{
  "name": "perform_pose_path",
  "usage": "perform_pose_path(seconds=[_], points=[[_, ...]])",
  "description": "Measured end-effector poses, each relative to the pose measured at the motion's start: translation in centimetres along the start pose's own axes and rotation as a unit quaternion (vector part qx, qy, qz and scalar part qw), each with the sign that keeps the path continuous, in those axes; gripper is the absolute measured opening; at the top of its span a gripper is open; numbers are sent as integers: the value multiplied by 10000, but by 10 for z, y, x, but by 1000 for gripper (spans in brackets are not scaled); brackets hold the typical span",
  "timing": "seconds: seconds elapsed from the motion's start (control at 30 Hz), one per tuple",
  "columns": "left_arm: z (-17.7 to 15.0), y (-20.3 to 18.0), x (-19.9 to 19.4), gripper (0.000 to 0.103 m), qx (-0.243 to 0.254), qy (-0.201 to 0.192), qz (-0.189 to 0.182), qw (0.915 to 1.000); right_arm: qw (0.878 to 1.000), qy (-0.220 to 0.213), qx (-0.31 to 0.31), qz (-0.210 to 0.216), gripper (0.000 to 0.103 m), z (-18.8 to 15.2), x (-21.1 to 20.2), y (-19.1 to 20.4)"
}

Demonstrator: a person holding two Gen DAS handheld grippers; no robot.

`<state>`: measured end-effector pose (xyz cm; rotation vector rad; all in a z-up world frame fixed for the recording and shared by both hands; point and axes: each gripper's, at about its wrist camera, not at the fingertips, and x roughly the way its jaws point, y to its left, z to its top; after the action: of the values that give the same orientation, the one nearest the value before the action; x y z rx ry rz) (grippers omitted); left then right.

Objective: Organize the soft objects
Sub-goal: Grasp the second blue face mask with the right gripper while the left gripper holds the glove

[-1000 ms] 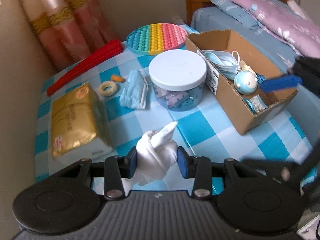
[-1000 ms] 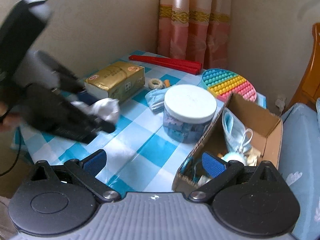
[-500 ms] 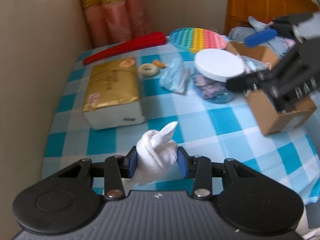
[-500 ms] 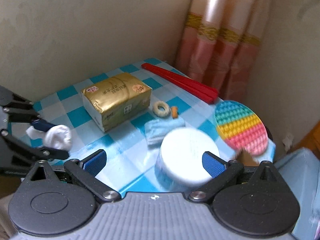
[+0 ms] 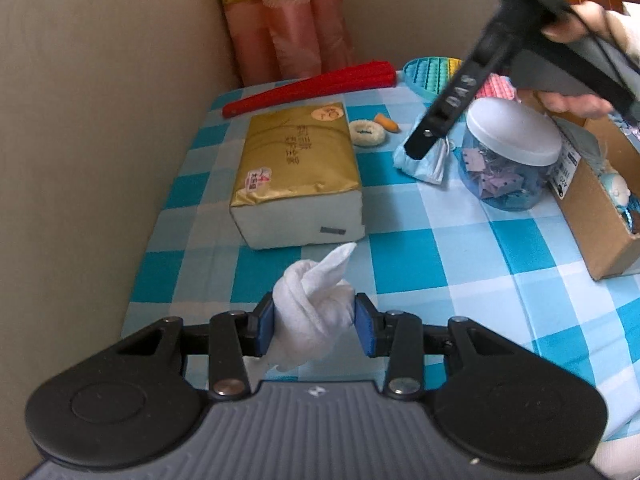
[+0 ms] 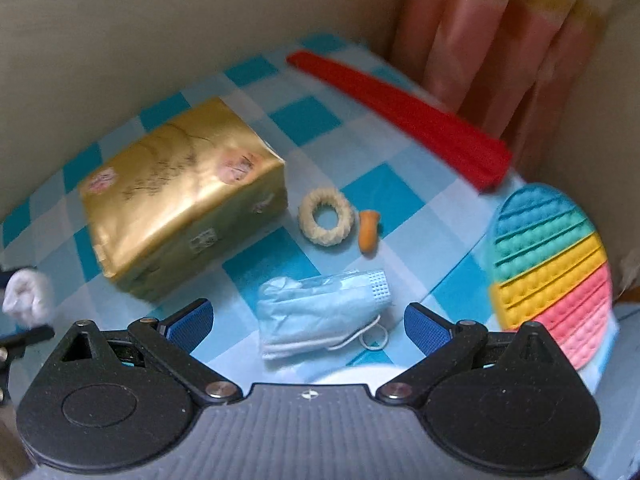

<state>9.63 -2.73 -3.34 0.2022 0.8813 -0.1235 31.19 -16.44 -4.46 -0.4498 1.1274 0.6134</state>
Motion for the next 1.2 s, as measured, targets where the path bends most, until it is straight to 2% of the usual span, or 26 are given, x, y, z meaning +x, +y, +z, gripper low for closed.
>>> perform_pose_path(seconds=[0.17, 0.3, 0.47, 0.6, 0.7, 0.77, 0.87, 1.07, 1.2], points=[[0, 2, 4, 40, -24, 29, -61, 10000, 9985, 489, 181, 136, 103, 13, 28, -12], [1, 3, 8, 40, -17, 58, -89, 9999, 9973, 689, 123, 209, 103, 17, 38, -11], [1, 3, 11, 40, 9, 93, -154, 9998, 9967, 805, -32, 72, 103, 19, 47, -6], [1, 4, 12, 40, 21, 102, -200, 9997, 9959, 877, -198, -106, 93, 20, 53, 0], [0, 5, 13, 40, 10, 112, -210, 9997, 9959, 860, -238, -130, 88, 20, 52, 2], [0, 6, 14, 40, 10, 128, -216, 9997, 9961, 839, -251, -129, 79, 21, 50, 3], [0, 5, 15, 40, 25, 148, -204, 9997, 9965, 797, -217, -123, 74, 23, 46, 5], [0, 4, 15, 40, 96, 179, -175, 9996, 9977, 644, -197, -58, 68, 23, 31, 12], [-3, 4, 12, 40, 164, 192, -147, 9996, 9987, 468, -179, 54, 67, 20, 10, 19]])
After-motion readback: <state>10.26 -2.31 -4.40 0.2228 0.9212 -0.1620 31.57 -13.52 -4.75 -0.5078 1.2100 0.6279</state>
